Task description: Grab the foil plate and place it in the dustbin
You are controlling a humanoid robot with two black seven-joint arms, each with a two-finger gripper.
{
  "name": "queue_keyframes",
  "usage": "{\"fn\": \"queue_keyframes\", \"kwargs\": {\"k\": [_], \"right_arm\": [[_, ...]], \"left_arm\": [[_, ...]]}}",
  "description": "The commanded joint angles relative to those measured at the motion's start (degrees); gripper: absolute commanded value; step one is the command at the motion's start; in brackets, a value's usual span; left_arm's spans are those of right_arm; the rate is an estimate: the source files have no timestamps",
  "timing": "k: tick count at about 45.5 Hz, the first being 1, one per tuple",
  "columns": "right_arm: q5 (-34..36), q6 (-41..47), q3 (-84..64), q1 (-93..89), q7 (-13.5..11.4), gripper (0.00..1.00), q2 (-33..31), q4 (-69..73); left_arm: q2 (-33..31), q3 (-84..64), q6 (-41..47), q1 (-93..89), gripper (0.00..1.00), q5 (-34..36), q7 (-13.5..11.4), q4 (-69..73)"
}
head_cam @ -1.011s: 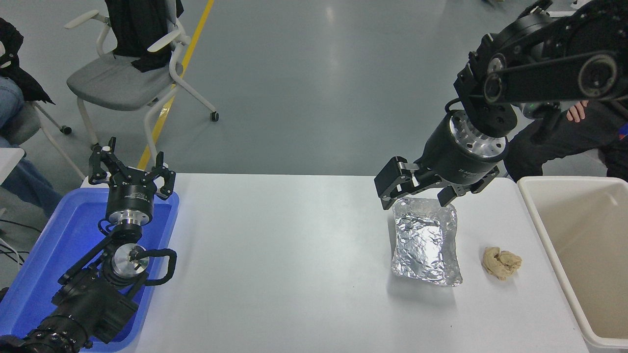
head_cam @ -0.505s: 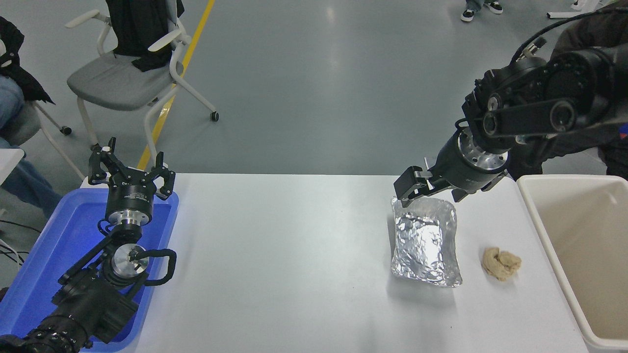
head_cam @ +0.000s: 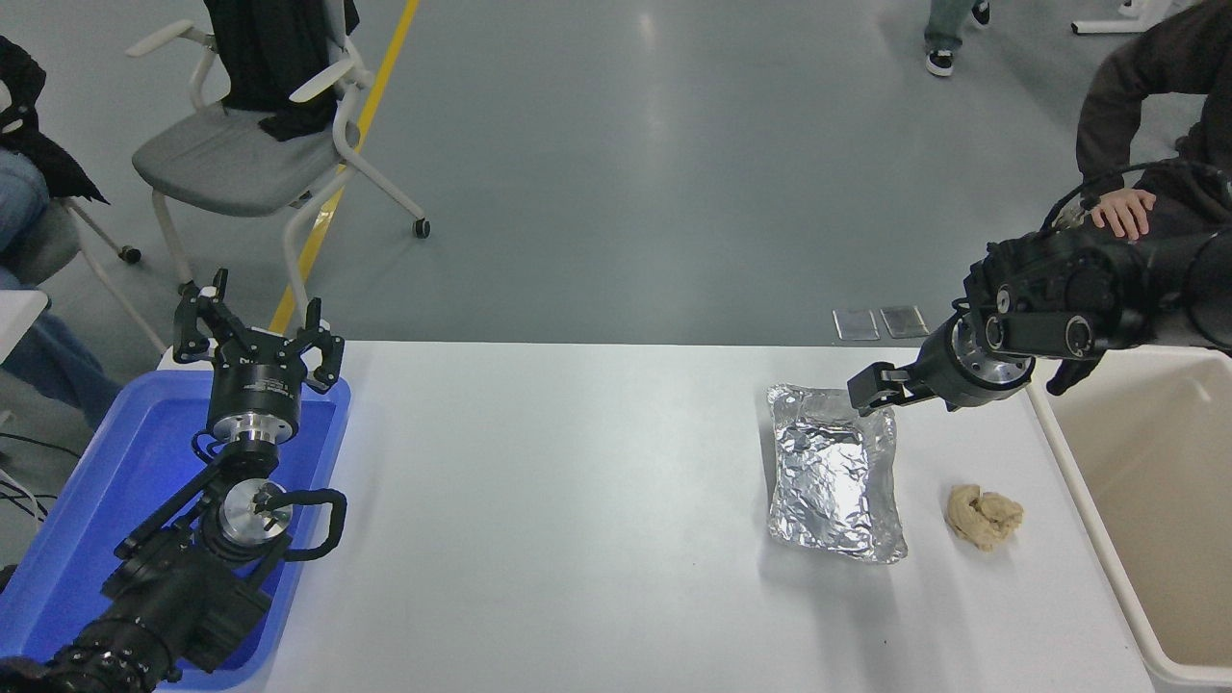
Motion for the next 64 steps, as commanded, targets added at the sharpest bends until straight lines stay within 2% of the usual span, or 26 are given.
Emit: {"fn": "queue_keyframes", "kwargs": {"k": [1, 21, 35, 40, 47, 50, 53, 55, 64], "right_arm": [[-3.51, -2.75, 9.69, -14.26, -0.38, 0.99, -1.59, -12.22], [-4.30, -3.28, 11.97, -19.37, -0.47, 0.99, -1.24, -13.01], [-3.86, -5.13, 16.63, -21.83, -0.47, 0.93, -0.28, -13.10], [-3.51, -5.65, 16.81, -22.18, -0.64, 0.82, 0.34, -13.19], [-3.42, -7.06, 16.81, -22.62, -0.64, 0.39, 0.43, -13.54], [-3.42, -7.15, 16.81, -22.71, -0.64, 0.25, 0.43, -13.54], [-3.33, -7.41, 16.81, -22.71, -0.64, 0.17, 0.43, -13.54], [-3.25, -7.68, 16.81, -22.71, -0.56, 0.00, 0.43, -13.54], [-3.25, -7.77, 16.72, -21.92, -0.29, 0.00, 0.52, -12.84]], "left_arm": [[0.00, 0.00, 0.00, -0.01, 0.99, -0.01, 0.01, 0.04], [0.00, 0.00, 0.00, -0.01, 0.99, -0.01, 0.01, 0.04], [0.00, 0.00, 0.00, -0.01, 0.99, 0.08, 0.09, -0.04], [0.00, 0.00, 0.00, -0.01, 0.99, -0.01, 0.09, -0.04], [-0.08, 0.00, 0.00, -0.01, 0.99, 0.08, 0.09, -0.04], [-0.08, 0.00, 0.00, -0.01, 0.99, 0.08, 0.09, -0.04], [0.00, 0.00, 0.00, -0.01, 0.99, -0.01, 0.09, -0.04], [0.00, 0.00, 0.00, -0.01, 0.99, 0.08, 0.09, -0.04], [0.00, 0.00, 0.00, -0.01, 0.99, -0.01, 0.09, -0.04]]}}
